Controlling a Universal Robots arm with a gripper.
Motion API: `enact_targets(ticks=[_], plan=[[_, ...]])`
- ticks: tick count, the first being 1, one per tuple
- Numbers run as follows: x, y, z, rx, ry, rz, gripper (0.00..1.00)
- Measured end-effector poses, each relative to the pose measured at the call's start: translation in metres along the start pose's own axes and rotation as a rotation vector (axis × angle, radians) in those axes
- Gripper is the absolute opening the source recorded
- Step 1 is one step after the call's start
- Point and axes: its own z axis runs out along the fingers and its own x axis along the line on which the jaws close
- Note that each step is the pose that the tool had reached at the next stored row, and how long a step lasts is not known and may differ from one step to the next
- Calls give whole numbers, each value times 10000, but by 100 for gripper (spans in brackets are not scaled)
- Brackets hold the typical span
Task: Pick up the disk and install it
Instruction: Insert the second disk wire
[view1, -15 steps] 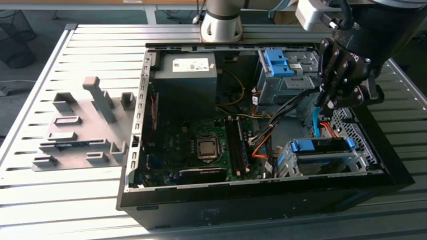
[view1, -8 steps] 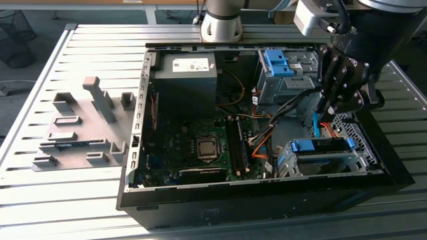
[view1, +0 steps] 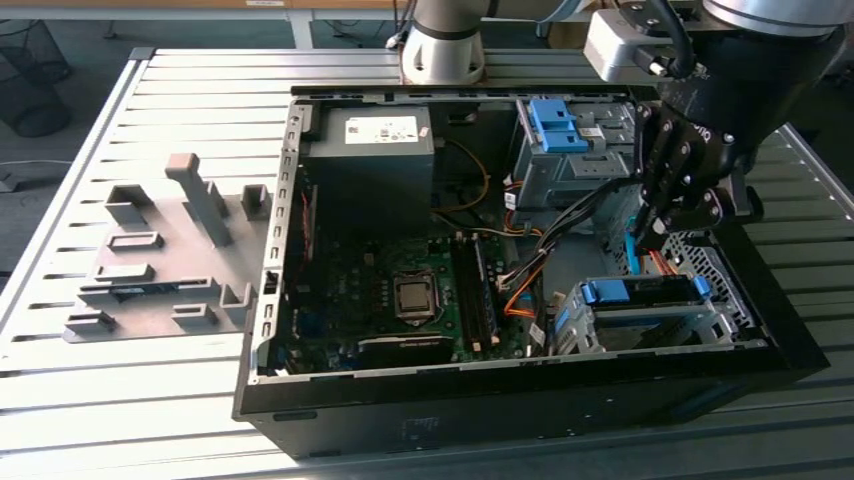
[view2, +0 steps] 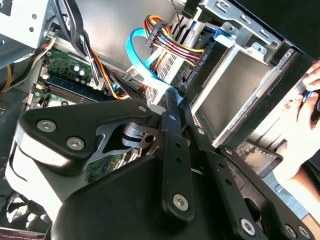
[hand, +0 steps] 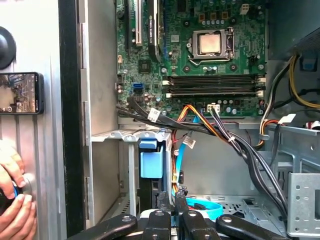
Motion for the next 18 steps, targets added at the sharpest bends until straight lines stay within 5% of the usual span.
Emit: enact_targets(ticks=[18], plan=[[0,0,2,2,57,-2,16]])
